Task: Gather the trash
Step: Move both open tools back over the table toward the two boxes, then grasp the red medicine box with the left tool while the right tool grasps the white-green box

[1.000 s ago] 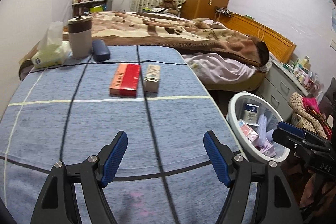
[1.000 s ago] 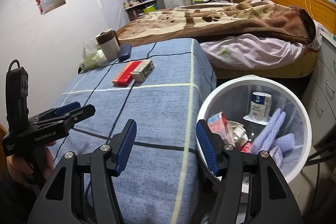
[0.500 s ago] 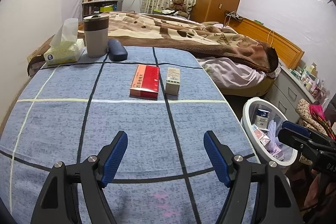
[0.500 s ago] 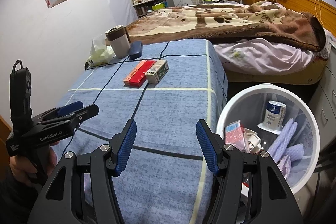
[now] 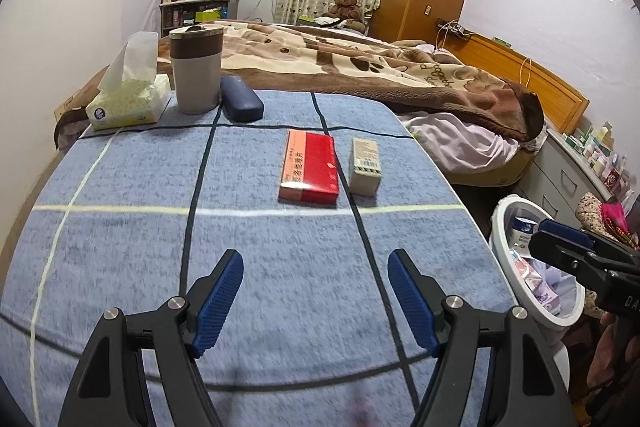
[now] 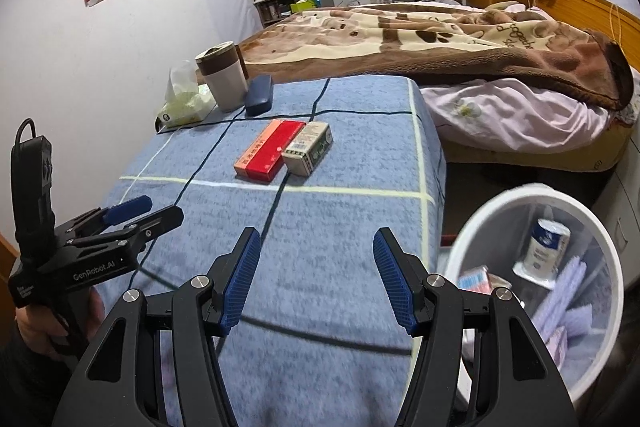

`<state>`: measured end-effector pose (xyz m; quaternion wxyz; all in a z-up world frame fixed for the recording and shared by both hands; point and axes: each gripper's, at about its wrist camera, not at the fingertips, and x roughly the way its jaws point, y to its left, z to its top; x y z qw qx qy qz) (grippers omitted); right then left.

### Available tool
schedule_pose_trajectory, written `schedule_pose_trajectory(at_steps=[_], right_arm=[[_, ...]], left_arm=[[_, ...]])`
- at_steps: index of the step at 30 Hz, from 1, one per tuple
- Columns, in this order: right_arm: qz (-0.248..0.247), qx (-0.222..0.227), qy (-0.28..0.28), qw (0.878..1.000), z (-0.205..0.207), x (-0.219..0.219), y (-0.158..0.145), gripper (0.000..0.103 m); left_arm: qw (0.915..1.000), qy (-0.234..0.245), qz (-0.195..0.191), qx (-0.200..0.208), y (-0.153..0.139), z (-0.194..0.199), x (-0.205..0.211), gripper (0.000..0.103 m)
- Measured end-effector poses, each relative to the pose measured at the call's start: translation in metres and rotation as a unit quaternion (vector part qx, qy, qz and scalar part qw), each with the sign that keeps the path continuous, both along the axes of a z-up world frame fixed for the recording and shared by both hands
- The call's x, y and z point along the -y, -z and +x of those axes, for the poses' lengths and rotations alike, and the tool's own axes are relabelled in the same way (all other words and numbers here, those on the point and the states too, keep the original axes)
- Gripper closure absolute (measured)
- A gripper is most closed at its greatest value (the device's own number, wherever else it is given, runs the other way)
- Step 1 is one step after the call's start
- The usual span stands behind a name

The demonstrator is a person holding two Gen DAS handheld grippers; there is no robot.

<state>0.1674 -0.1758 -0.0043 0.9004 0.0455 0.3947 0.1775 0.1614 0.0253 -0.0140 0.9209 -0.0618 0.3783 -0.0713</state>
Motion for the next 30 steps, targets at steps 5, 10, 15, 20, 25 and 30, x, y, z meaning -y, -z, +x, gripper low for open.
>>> schedule_pose_trajectory(at_steps=[5, 10, 15, 20, 25, 30], right_arm=[[0.0, -0.009, -0.004, 1.0, 0.023, -0.012, 0.007, 0.043], [0.003, -0.023, -0.004, 1.0, 0.047, -0.022, 0.018, 0.043], [0.003, -0.031, -0.008, 0.999, 0.074, -0.039, 0.027, 0.043], [0.004, -0.036, -0.007, 0.999, 0.097, -0.053, 0.036, 0.043], [0.006, -0.053, -0.005, 0.999, 0.118, -0.065, 0.051, 0.045], [0.001, -0.062, 0.006, 0.998, 0.124, -0.062, 0.058, 0.059]], left_arm=[[1.0, 0.004, 0.001, 0.0, 0.003, 0.023, -0.012, 0.029], [1.0, -0.005, 0.005, -0.006, 0.011, 0.04, -0.029, 0.029], [0.9998, -0.014, 0.006, -0.014, 0.019, 0.057, -0.044, 0.028], [0.9996, -0.025, 0.002, -0.014, 0.021, 0.071, -0.059, 0.029], [0.9993, -0.032, -0.001, -0.018, 0.025, 0.08, -0.068, 0.029], [0.9991, -0.032, -0.005, -0.028, 0.032, 0.086, -0.071, 0.029]])
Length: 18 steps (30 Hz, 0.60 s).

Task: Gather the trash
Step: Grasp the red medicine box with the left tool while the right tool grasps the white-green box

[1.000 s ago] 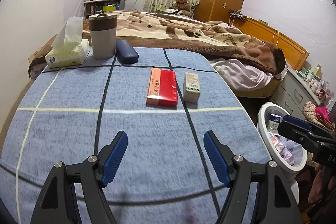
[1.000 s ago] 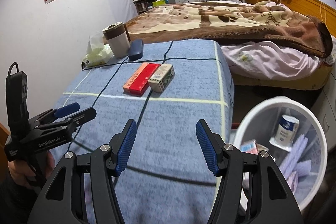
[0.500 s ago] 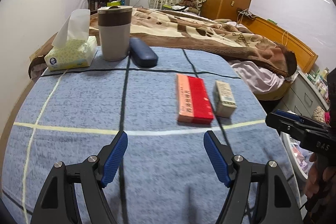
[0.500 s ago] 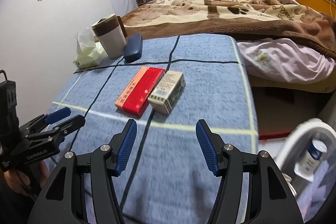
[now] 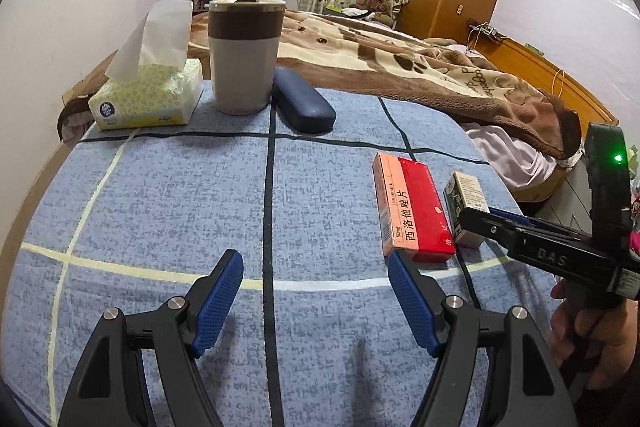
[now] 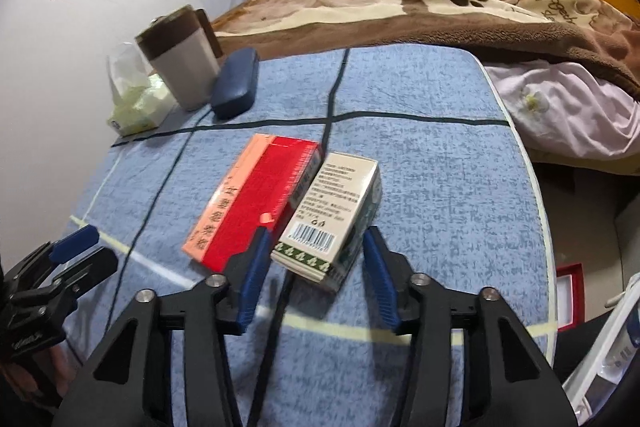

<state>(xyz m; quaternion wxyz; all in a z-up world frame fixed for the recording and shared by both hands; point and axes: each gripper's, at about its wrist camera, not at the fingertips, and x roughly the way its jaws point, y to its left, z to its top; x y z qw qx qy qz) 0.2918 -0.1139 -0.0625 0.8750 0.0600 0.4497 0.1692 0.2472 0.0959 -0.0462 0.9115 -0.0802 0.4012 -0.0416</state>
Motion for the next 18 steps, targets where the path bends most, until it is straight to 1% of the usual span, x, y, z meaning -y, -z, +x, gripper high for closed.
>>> schedule_pose_trajectory(at_steps=[7, 15, 18], right_arm=[[0.002, 0.019, 0.006, 1.0, -0.014, 0.02, -0.01, 0.062], [0.017, 0.024, 0.012, 0.999, -0.024, 0.041, -0.012, 0.063], [0.027, 0.022, 0.016, 0.999, -0.025, 0.048, -0.009, 0.063]], left_arm=[[0.9999, 0.013, 0.001, -0.007, 0.003, 0.011, 0.015, 0.028], [0.999, 0.042, 0.006, -0.011, 0.005, 0.032, 0.056, 0.028], [0.9986, 0.05, 0.014, -0.012, 0.007, 0.04, 0.072, 0.028]])
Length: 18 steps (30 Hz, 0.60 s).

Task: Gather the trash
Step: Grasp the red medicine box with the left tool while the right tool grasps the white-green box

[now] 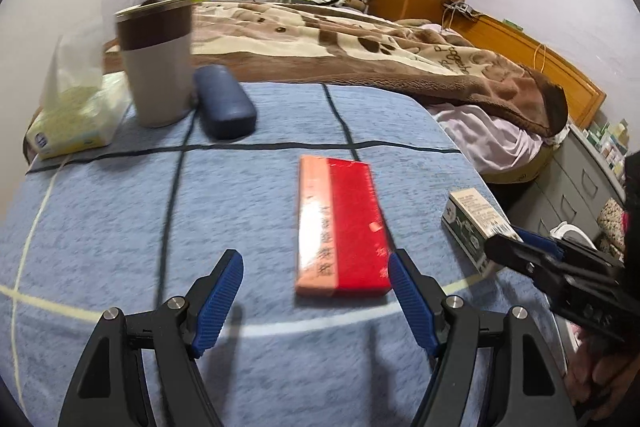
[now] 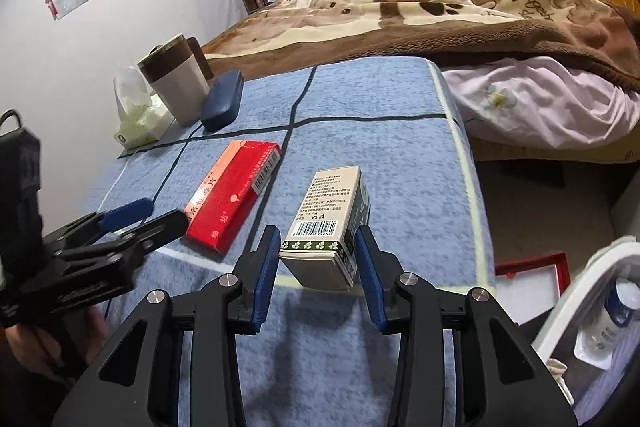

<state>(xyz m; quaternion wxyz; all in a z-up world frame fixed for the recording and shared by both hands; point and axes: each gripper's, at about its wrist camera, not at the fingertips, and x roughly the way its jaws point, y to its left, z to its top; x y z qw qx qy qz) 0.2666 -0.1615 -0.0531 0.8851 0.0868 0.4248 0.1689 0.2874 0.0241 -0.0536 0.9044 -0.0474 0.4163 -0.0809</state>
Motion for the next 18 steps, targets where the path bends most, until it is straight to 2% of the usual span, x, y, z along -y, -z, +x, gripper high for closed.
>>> schedule_pose_trajectory(at_steps=[10, 11, 13, 18], right_arm=[[0.015, -0.008, 0.008, 1.0, 0.0, 0.014, 0.008, 0.063], [0.015, -0.008, 0.008, 1.0, -0.001, 0.015, 0.008, 0.063], [0.016, -0.007, 0.007, 1.0, -0.003, 0.016, 0.007, 0.064], [0.018, -0.003, 0.008, 1.0, -0.011, 0.02, 0.004, 0.064]], left_arm=[[0.9988, -0.002, 0.037, -0.031, 0.025, 0.028, 0.03, 0.028], [0.9987, -0.003, 0.041, -0.029, 0.025, 0.028, 0.031, 0.029], [0.9975, -0.011, 0.064, -0.027, 0.026, 0.026, 0.032, 0.041], [0.998, -0.016, 0.051, -0.033, 0.023, 0.017, 0.026, 0.041]])
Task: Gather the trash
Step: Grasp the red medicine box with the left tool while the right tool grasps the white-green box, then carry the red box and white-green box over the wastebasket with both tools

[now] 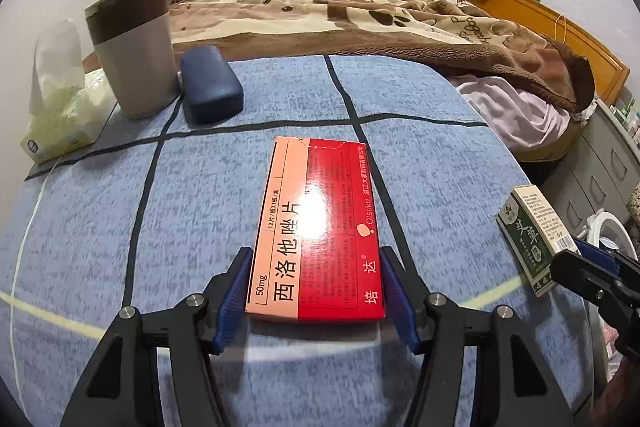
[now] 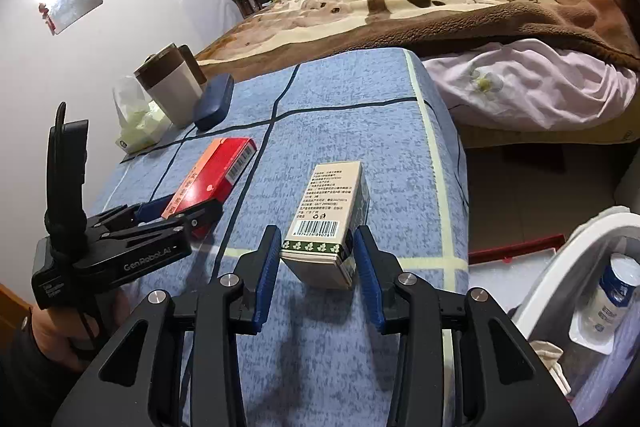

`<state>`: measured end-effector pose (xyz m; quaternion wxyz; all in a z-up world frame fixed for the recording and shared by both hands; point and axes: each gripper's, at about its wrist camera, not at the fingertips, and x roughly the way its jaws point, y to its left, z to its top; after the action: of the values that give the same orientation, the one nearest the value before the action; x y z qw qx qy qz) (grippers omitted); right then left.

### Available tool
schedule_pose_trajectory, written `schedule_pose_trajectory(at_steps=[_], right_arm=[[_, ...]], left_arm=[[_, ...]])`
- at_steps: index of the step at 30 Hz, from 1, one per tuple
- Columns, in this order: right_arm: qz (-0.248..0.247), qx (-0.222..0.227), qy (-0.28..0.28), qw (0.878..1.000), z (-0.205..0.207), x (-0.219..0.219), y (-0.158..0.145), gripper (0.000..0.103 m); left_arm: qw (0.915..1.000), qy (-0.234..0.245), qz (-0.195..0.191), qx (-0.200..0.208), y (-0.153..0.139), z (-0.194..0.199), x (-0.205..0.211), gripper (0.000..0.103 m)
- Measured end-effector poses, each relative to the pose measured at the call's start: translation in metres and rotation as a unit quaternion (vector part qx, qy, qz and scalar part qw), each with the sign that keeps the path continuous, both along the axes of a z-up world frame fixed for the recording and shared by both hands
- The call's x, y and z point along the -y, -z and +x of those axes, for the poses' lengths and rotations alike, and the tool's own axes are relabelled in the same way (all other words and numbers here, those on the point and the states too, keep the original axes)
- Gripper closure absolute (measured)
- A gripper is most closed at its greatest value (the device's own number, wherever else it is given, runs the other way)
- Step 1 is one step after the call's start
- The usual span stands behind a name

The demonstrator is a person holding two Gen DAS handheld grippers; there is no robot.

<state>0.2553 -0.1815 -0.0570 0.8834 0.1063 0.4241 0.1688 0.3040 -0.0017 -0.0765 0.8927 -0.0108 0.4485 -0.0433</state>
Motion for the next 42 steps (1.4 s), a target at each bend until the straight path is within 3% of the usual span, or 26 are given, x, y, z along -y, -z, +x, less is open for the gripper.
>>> schedule_pose_trajectory(at_steps=[24, 42], right_arm=[[0.01, 0.026, 0.004, 1.0, -0.083, 0.022, -0.027, 0.066], [0.025, 0.062, 0.036, 0.997, -0.115, 0.053, -0.046, 0.066]], left_arm=[[0.9977, 0.019, -0.053, 0.038, -0.048, -0.123, 0.02, 0.041], [0.9949, 0.059, -0.06, 0.055, -0.069, -0.161, 0.059, 0.041]])
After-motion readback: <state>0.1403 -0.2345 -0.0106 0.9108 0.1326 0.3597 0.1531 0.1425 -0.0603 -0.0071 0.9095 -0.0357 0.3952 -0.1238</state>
